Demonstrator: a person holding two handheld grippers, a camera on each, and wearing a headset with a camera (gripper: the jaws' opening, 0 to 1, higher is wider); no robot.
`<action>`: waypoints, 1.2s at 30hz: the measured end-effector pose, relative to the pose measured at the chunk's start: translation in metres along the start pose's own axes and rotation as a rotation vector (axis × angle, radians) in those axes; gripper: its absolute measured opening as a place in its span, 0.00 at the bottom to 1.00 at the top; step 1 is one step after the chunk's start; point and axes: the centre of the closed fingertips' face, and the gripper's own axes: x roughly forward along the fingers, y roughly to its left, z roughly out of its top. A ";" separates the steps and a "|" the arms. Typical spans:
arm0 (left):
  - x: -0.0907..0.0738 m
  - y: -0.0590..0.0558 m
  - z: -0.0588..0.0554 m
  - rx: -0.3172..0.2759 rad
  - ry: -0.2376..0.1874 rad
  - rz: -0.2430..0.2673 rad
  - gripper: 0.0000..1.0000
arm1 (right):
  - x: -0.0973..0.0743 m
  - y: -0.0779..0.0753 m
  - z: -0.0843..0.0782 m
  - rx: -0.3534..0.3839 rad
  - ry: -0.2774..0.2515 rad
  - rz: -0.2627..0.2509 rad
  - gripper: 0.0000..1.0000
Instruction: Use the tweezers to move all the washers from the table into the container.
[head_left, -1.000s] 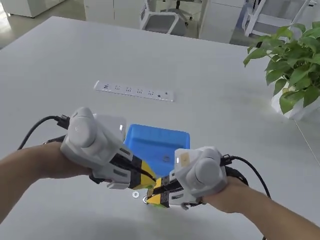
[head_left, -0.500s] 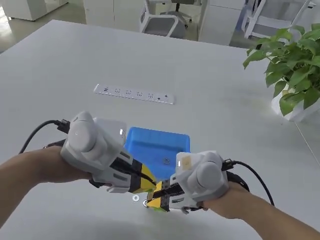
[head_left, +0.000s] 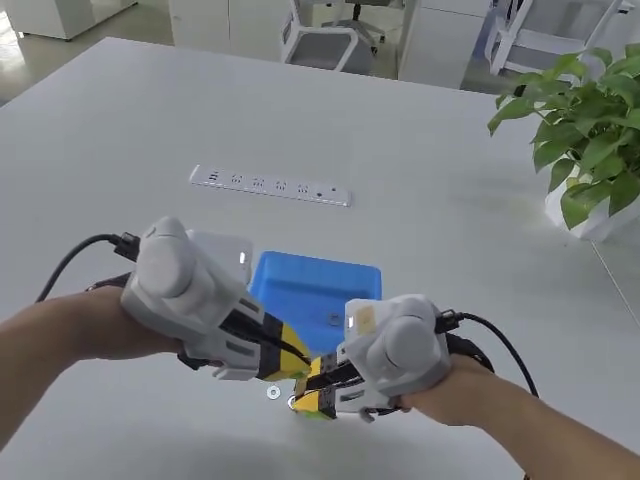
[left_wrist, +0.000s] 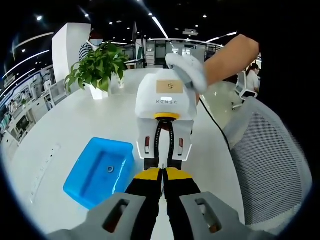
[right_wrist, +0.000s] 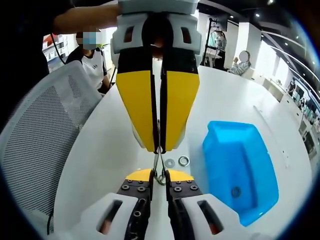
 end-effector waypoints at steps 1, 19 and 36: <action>0.000 0.000 0.000 -0.001 -0.001 0.000 0.05 | 0.000 0.000 0.000 0.000 0.001 0.000 0.11; 0.002 -0.002 0.002 -0.011 -0.003 0.000 0.06 | -0.001 0.002 -0.001 0.008 -0.013 -0.006 0.07; -0.013 0.004 0.003 -0.047 -0.033 0.045 0.18 | -0.002 0.003 0.002 0.003 -0.015 -0.006 0.07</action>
